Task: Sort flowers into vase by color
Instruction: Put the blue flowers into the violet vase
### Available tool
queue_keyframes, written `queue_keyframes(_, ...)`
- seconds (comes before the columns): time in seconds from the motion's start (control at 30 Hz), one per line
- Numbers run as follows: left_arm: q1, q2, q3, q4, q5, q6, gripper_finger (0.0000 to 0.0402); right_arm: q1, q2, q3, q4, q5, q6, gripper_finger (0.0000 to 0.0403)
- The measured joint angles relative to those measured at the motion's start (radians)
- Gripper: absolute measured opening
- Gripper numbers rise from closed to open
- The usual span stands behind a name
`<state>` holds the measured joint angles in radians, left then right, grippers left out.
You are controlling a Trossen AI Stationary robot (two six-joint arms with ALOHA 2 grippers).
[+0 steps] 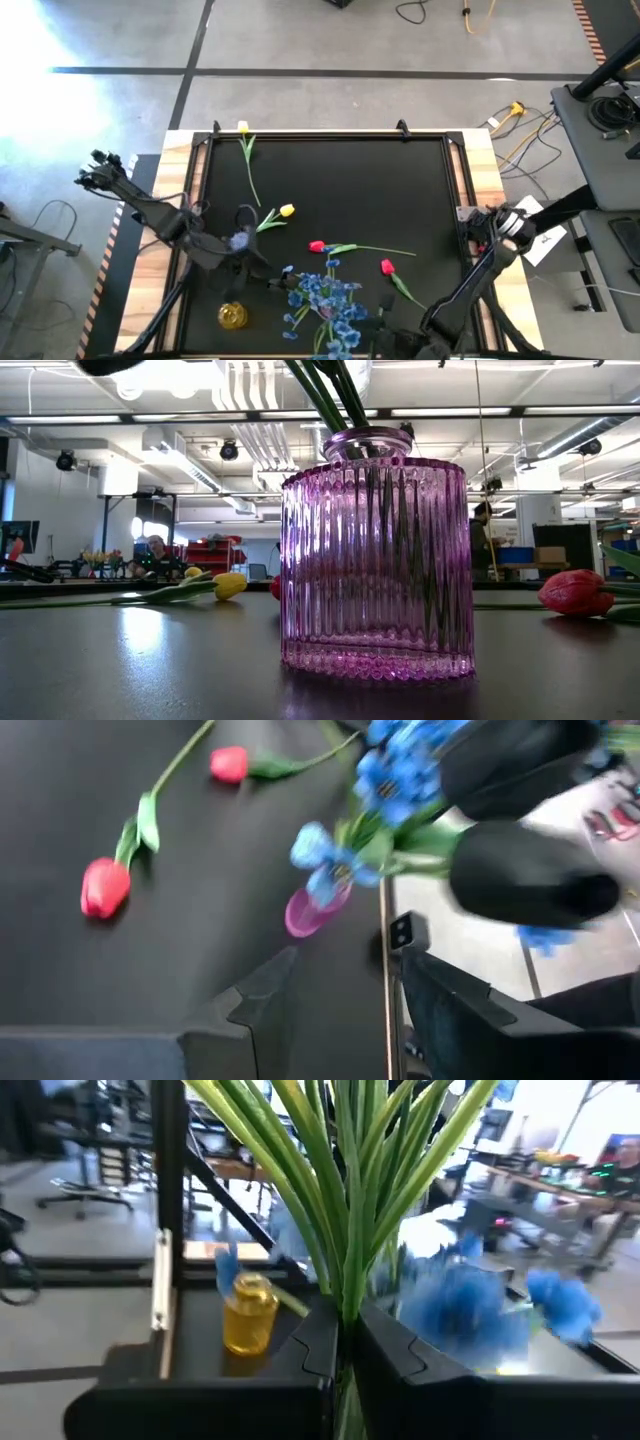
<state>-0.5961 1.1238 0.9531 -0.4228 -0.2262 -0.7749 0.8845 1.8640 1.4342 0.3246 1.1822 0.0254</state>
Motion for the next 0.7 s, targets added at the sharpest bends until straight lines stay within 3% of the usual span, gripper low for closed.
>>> queue_keyframes(0.33, -0.055, 0.108, 0.0, -0.051, 0.006, -0.097, 0.0161, 0.005, 0.078, -0.001, 0.003, 0.108, 0.0, 0.0013)
queue_keyframes(0.47, -0.069, 0.133, -0.017, -0.137, -0.001, -0.099, 0.0161, -0.009, 0.077, -0.001, 0.009, 0.095, 0.017, 0.0013)
queue_keyframes(0.7, -0.069, 0.146, -0.064, -0.144, -0.004, -0.099, 0.0161, -0.022, 0.077, -0.001, 0.03, 0.095, 0.026, 0.0013)
